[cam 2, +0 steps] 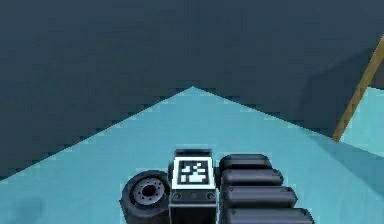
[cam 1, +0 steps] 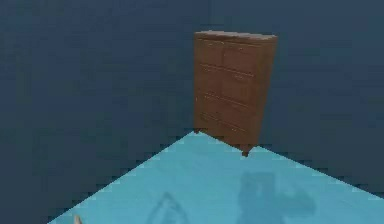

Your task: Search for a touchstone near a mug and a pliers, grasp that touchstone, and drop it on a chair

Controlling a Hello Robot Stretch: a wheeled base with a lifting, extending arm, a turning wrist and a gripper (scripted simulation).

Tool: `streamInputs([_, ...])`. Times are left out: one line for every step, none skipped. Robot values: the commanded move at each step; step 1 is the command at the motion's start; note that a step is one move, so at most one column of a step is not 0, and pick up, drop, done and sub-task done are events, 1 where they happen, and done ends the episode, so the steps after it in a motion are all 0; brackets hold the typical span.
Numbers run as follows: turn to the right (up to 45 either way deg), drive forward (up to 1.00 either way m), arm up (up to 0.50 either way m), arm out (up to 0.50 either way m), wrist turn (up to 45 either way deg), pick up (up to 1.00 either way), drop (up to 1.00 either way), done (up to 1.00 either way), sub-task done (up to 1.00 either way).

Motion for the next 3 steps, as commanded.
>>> streamInputs([24.0,0.00,0.00,0.00,0.0,0.00,0.00,0.00,0.00])
streamInputs([-45.0,0.00,0.00,0.00,0.0,0.00,0.00,0.00,0.00])
streamInputs([-45.0,0.00,0.00,0.00,0.0,0.00,0.00,0.00,0.00])
